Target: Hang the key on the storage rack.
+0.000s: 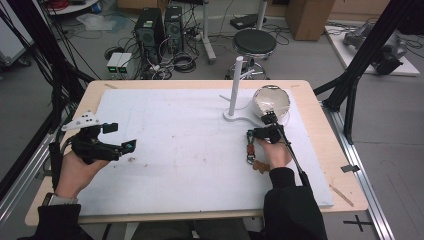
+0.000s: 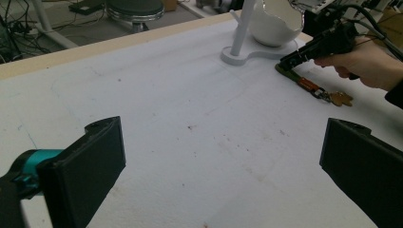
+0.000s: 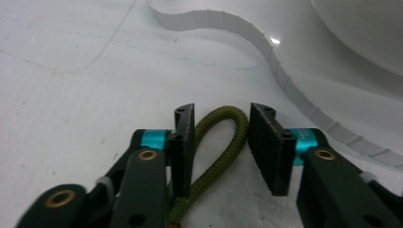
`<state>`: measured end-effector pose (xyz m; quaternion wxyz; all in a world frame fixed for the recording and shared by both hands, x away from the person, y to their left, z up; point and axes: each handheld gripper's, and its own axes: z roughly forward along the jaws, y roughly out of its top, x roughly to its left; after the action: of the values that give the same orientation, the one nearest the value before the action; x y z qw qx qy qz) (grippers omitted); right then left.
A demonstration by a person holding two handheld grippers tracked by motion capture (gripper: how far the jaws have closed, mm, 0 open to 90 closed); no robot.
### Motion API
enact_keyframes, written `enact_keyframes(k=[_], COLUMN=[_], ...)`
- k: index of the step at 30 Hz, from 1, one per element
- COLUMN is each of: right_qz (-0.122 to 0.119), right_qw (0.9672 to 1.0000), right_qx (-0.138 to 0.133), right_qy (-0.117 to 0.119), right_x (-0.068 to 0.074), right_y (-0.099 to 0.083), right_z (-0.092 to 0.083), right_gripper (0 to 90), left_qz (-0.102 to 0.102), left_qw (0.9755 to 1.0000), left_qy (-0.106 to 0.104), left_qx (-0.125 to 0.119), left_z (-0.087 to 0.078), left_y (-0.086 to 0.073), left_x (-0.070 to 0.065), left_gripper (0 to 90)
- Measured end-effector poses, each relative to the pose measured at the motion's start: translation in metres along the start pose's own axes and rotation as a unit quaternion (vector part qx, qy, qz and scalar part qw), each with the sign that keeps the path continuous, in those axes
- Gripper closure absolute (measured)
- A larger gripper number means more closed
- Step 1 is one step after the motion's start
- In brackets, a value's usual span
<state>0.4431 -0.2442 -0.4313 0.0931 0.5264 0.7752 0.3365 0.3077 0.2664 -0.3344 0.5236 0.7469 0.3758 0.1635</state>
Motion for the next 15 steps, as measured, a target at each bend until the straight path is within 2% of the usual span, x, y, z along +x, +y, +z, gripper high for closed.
enact_keyframes(k=[6,15], right_qz=[-0.016,-0.026], right_qw=[0.9995,0.999], right_qx=[-0.001,-0.004], right_qy=[-0.028,-0.036], right_x=[0.0012,0.0041], right_y=[-0.0015,-0.0008], right_z=[0.0004,-0.0021], right_gripper=[82.9,84.8], left_qz=[-0.001,-0.002], left_qw=[1.0,1.0], left_qy=[-0.001,0.001], left_qx=[0.001,0.0], left_z=[0.0003,-0.0011], left_y=[-0.0002,-0.0002], left_x=[-0.0005,0.0002], left_gripper=[1.7,1.7])
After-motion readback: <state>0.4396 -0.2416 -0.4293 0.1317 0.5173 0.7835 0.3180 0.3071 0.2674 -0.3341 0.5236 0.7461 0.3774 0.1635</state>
